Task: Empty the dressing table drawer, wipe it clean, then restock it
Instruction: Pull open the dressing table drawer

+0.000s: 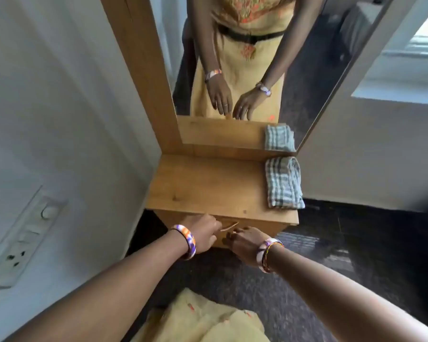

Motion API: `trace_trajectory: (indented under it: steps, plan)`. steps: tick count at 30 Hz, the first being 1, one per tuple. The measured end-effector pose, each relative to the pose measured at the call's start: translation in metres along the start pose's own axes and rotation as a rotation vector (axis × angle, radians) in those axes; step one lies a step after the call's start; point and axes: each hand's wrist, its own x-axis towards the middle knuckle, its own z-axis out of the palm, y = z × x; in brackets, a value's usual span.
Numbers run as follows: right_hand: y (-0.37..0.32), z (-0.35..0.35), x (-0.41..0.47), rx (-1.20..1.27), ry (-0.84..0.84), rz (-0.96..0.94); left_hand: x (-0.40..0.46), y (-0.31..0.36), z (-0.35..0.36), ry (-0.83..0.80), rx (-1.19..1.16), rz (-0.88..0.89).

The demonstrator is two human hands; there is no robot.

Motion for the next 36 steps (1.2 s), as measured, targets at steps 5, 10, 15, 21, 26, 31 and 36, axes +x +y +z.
trace_trajectory:
  steps: [5, 10, 15, 21, 26, 31, 36]
  plan:
    - [-0.004, 0.024, 0.026, 0.041, 0.071, 0.208, 0.016, -0.007, 0.026, 0.105, 0.014, -0.007]
    - [-0.008, 0.069, 0.049, 0.043, 0.293, 0.301, 0.023, -0.004, 0.063, 0.486, 0.068, 0.084]
    - [-0.019, 0.085, 0.065, 0.083, 0.492, 0.419, 0.038, -0.013, 0.103, 0.656, 0.108, 0.1]
    - [-0.033, 0.079, 0.07, 0.213, 0.572, 0.547, 0.029, -0.021, 0.121, 0.734, 0.187, 0.041]
    - [-0.048, 0.078, 0.06, 0.219, 0.498, 0.576, 0.001, -0.026, 0.121, 0.699, 0.213, -0.048]
    - [-0.075, 0.083, 0.038, 0.173, 0.425, 0.546, -0.022, -0.031, 0.12, 0.636, 0.179, -0.107]
    - [-0.101, 0.078, 0.011, 0.175, 0.232, 0.478, -0.048, -0.023, 0.116, 0.545, -0.011, -0.123]
